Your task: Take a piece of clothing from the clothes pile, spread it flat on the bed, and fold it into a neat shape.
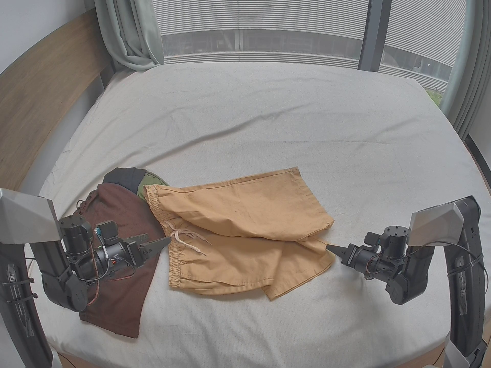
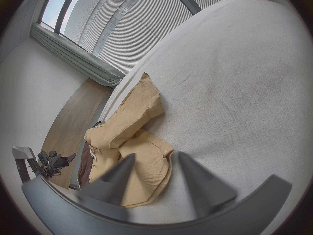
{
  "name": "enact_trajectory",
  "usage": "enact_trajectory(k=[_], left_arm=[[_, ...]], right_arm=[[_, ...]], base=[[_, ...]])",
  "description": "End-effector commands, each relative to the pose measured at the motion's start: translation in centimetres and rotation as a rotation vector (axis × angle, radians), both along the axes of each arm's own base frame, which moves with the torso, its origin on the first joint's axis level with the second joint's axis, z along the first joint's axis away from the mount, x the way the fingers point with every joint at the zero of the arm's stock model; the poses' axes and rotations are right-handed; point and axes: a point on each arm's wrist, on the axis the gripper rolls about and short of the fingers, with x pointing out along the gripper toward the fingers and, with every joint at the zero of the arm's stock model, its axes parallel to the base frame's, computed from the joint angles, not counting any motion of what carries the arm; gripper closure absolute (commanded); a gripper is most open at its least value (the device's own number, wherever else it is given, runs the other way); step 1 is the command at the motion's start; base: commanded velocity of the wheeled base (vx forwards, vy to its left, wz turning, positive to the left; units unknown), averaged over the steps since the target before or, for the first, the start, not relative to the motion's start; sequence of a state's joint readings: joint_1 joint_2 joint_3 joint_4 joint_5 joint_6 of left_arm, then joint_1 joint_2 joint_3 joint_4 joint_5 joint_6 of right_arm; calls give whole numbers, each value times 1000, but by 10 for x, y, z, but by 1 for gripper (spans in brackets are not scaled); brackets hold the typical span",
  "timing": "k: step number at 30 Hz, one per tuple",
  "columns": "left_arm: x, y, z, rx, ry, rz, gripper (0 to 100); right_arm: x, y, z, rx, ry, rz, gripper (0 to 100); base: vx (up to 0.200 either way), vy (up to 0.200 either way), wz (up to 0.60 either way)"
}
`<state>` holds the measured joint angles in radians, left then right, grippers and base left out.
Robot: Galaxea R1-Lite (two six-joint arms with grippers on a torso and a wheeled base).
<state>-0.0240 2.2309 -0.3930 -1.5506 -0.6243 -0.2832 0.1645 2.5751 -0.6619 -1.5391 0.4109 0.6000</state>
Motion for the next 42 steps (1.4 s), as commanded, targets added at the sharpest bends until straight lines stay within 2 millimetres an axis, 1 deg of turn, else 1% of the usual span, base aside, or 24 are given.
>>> enact_trajectory(k=[1, 9, 10, 15, 20, 30, 31, 35, 41, 42], left_arm=[[0, -1, -1, 0, 5, -2, 0], [-1, -1, -3, 1, 10, -4, 0], [-1, -2, -4, 2, 16, -4, 0], [-1, -2, -5, 2, 19, -5, 0], [-1, -2, -5, 2, 19, -4, 0], [-1, -2, -6, 2, 21, -5, 0], [-1, -2, -6, 2, 21, -5, 0], [0, -2, -6, 2, 19, -5, 0], [0, -2, -6, 2, 19, -4, 0], [0, -2, -5, 2, 17, -4, 0]], right_arm=[[0, -1, -4, -1, 6, -2, 100], [10, -6, 4, 5, -41, -23, 100], [16, -15, 7, 3, -62, -57, 100], [29, -25, 11, 1, -110, -110, 100], [31, -26, 11, 2, -119, -111, 100], [30, -22, 11, 3, -114, -102, 100], [30, -22, 12, 4, -117, -101, 0], [28, -21, 14, 3, -119, -97, 0], [11, -10, 23, -3, -92, -53, 0], [4, -6, 24, -5, -73, -32, 0]], base=[[0, 0, 0], [0, 0, 0], [0, 0, 0], [0, 0, 0], [0, 0, 0], [0, 0, 0], [0, 0, 0], [0, 0, 0], [0, 0, 0], [0, 0, 0]])
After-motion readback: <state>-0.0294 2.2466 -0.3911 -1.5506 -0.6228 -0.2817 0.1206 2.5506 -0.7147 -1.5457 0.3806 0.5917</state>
